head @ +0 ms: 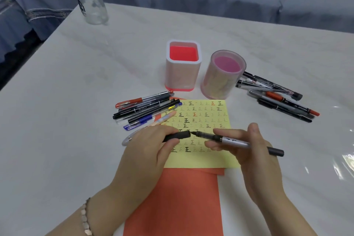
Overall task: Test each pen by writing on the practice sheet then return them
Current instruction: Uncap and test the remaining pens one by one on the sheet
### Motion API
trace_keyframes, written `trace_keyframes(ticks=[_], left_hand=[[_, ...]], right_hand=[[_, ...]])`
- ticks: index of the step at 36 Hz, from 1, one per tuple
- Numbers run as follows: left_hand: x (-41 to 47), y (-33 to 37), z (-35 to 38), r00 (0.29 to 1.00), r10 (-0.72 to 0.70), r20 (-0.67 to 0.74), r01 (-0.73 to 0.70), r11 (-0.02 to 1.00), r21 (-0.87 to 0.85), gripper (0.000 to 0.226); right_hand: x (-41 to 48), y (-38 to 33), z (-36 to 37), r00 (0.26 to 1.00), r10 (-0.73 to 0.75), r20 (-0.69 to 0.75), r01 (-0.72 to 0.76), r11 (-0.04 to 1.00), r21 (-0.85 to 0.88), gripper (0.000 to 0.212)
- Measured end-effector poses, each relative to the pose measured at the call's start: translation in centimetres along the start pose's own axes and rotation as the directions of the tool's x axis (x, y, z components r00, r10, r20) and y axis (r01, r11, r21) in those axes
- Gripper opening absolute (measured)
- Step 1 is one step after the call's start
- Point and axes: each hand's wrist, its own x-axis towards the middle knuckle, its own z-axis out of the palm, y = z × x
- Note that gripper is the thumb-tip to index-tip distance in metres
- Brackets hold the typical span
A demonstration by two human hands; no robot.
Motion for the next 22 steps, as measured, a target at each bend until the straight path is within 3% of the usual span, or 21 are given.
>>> trace_keyframes(ticks=[8,13,17,22], left_hand=[[0.5,1.0,0.2,0.999,0.042,0.009,-0.042,0.999,-0.027,0.023],[1.0,2.1,0.3,0.985,0.104,0.141,-0.088,0.990,-0.112,0.019],[1.3,2.8,0.8,0.959,0.098,0.265,-0.050,0.982,-0.180,0.018],[2.5,3.8,1.4,0.950,0.068,0.304,0.004,0.973,-0.231,0.022]], right_hand=[[-0.4,-0.5,-1.0,1.000,-0.001,-0.023,0.000,1.000,-0.020,0.065],[-0.2,-0.7,-0.9,0.999,-0.036,-0.022,0.034,0.994,-0.100,0.035],[0.6,-1.2,-1.4,0.992,-0.009,-0.125,-0.001,0.996,-0.084,0.035],[1.0,-1.4,-2.4,0.990,-0.020,-0.142,0.015,0.999,-0.032,0.034]])
